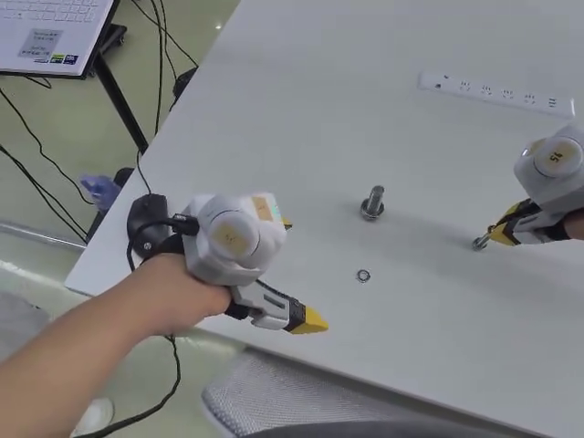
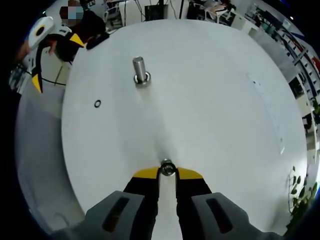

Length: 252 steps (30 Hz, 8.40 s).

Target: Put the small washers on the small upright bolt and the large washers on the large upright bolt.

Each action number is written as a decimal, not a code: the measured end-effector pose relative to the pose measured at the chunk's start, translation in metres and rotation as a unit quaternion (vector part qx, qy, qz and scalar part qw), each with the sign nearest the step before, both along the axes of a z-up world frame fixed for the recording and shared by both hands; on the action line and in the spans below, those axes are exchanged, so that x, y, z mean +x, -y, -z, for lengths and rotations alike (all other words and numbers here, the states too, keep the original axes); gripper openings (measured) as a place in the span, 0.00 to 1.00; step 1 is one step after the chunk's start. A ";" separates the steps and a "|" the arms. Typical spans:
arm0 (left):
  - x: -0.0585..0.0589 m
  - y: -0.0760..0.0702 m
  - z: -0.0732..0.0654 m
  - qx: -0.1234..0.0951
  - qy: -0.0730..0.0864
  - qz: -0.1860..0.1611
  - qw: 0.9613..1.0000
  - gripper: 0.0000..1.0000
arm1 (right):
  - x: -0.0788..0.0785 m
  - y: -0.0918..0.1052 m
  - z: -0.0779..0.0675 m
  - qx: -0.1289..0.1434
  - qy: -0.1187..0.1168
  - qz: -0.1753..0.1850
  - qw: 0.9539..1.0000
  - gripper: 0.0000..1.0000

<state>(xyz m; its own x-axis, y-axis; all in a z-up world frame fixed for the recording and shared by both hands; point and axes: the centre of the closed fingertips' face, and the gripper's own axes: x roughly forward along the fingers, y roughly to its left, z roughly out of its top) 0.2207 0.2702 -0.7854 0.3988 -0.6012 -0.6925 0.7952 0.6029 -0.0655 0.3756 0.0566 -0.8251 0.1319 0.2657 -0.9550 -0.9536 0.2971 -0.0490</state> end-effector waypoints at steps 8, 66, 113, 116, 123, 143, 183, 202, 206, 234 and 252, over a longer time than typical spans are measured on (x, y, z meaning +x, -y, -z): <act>-0.001 0.000 0.002 0.002 -0.004 -0.001 1.000 0.85 | -0.001 0.000 0.009 -0.009 -0.002 -0.008 1.000 0.12; -0.011 -0.007 0.006 0.005 -0.011 -0.013 1.000 0.82 | 0.002 -0.004 0.037 -0.026 -0.015 -0.028 0.999 0.23; -0.014 -0.005 -0.010 -0.009 0.013 -0.018 1.000 0.85 | -0.038 -0.087 -0.005 0.010 -0.005 -0.117 0.993 0.30; -0.014 -0.005 -0.010 -0.011 0.013 -0.018 1.000 0.86 | -0.045 -0.096 -0.005 0.014 -0.007 -0.122 0.992 0.30; -0.016 -0.004 -0.009 -0.013 0.012 -0.015 1.000 0.87 | -0.063 -0.113 -0.002 0.014 -0.011 -0.141 0.990 0.30; -0.016 0.000 -0.008 -0.014 0.015 0.002 1.000 0.89 | -0.097 -0.139 0.017 0.033 -0.020 -0.203 0.978 0.29; -0.011 0.011 -0.003 -0.023 0.012 0.013 1.000 0.84 | -0.104 -0.153 0.057 0.006 -0.013 -0.232 0.973 0.19; -0.012 0.008 -0.003 -0.026 0.015 0.009 1.000 0.81 | -0.104 -0.158 0.059 -0.033 -0.015 -0.238 0.971 0.13; -0.013 0.007 -0.003 -0.025 0.015 0.007 1.000 0.81 | -0.103 -0.157 0.058 -0.034 -0.020 -0.236 0.971 0.13; -0.012 0.001 -0.001 -0.010 0.020 0.012 1.000 0.81 | -0.087 -0.099 0.021 -0.014 -0.032 -0.128 0.991 0.13; -0.007 -0.005 0.002 -0.009 0.016 -0.011 1.000 0.82 | -0.070 -0.014 -0.012 -0.025 -0.026 -0.052 0.998 0.13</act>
<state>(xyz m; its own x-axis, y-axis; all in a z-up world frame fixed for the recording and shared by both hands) 0.2137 0.2754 -0.7870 0.4344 -0.6048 -0.6675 0.7836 0.6191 -0.0509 0.3053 0.0709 -0.8128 0.0556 0.2264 -0.9724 -0.9809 0.1943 -0.0108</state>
